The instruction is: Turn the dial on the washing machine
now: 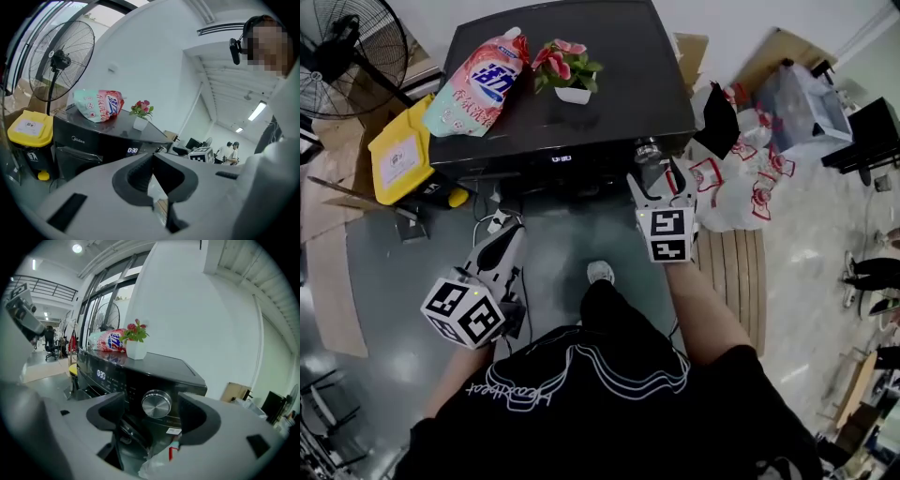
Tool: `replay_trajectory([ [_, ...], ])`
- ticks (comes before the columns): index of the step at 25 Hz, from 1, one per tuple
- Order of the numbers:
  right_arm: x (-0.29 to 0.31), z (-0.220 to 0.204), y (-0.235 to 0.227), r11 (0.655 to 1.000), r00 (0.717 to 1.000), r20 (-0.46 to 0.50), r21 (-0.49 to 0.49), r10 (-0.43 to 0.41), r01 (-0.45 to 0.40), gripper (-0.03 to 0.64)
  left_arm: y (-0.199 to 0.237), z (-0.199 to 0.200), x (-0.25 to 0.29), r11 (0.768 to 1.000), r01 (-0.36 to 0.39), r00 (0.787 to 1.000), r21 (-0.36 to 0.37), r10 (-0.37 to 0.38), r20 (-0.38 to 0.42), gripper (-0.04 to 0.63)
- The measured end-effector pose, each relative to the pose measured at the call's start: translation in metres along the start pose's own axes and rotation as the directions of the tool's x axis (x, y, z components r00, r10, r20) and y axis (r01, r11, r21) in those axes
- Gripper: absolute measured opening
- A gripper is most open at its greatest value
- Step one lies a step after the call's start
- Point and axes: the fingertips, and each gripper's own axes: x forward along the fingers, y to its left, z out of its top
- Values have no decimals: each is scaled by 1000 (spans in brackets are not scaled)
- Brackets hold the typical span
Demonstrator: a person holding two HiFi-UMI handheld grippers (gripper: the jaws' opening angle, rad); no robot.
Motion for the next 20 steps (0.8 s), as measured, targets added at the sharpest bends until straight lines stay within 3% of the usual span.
replay_trajectory([
  [8,38,-31,-8,999,997,-65,-39,-33,30,331,23,-21,18,998,-35,998,-45,32,-51,5],
  [20,52,-34,-12,995,995,-37,-38,-88,87,275,33,-47,17,997,-64,993,-46,59,-105,5],
])
